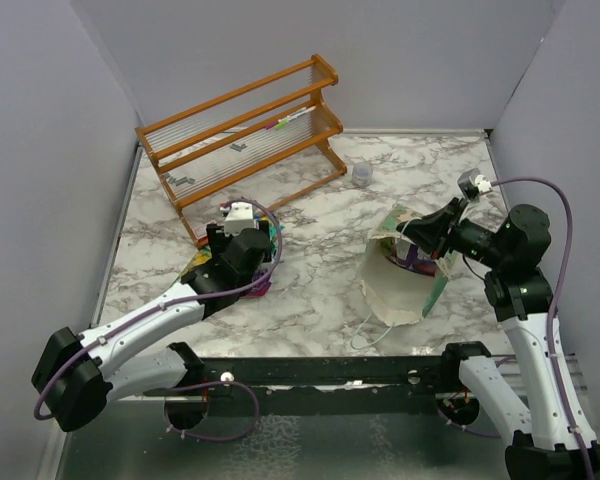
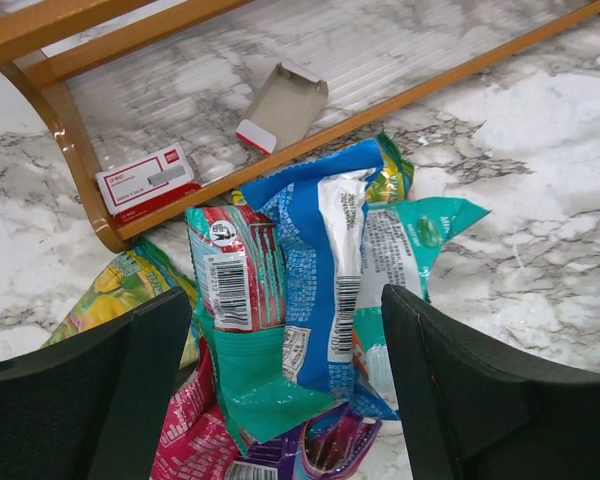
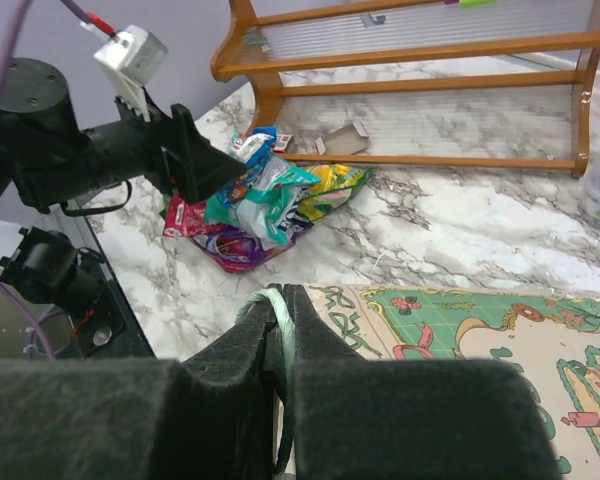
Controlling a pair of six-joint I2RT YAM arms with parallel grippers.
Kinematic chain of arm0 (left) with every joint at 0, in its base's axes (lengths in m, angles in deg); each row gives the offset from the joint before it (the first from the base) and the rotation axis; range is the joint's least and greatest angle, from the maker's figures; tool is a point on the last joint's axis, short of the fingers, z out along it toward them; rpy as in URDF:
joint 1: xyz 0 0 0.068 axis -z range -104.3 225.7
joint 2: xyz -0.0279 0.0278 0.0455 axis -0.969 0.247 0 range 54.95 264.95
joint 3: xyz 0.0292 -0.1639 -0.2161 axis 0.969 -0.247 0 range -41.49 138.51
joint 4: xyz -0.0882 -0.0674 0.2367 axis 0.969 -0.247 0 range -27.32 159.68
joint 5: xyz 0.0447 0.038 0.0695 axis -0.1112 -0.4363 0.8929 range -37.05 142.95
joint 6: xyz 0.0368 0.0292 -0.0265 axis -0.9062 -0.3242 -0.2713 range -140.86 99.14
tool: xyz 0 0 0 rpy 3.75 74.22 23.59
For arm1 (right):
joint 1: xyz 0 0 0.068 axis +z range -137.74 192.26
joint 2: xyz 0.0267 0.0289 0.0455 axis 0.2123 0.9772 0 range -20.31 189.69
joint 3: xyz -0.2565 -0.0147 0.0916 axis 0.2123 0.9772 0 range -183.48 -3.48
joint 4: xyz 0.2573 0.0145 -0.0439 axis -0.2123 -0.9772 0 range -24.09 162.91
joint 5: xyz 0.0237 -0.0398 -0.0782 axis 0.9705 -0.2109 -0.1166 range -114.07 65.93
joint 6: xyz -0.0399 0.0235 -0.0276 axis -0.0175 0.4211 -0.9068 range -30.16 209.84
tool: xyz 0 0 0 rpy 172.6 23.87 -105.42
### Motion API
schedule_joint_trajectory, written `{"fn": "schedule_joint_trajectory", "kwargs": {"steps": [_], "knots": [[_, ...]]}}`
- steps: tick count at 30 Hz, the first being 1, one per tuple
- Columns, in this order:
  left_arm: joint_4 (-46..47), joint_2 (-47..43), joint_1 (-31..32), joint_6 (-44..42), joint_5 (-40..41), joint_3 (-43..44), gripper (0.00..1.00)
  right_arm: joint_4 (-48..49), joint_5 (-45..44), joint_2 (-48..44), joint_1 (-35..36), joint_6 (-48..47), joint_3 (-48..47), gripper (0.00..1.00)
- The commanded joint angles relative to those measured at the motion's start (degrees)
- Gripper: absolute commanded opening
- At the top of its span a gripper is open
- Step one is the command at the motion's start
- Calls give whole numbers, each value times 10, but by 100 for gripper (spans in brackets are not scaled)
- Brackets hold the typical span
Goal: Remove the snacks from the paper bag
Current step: Place the snack at the center of the board, then take out the snack from the paper bag.
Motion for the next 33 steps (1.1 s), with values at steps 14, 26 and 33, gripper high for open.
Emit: {"fn": "schedule_joint_trajectory", "kwargs": {"steps": [14,26,33], "knots": [[233,-53,-2,-112,-528,40,78,62,79,-23,2,24,27,2],[356,-42,77,-82,-595,-50,72,326,226,-33,3,293,264,3],[424,-21,217,-125,-487,-82,72,268,141,15,3,213,151,2]]}}
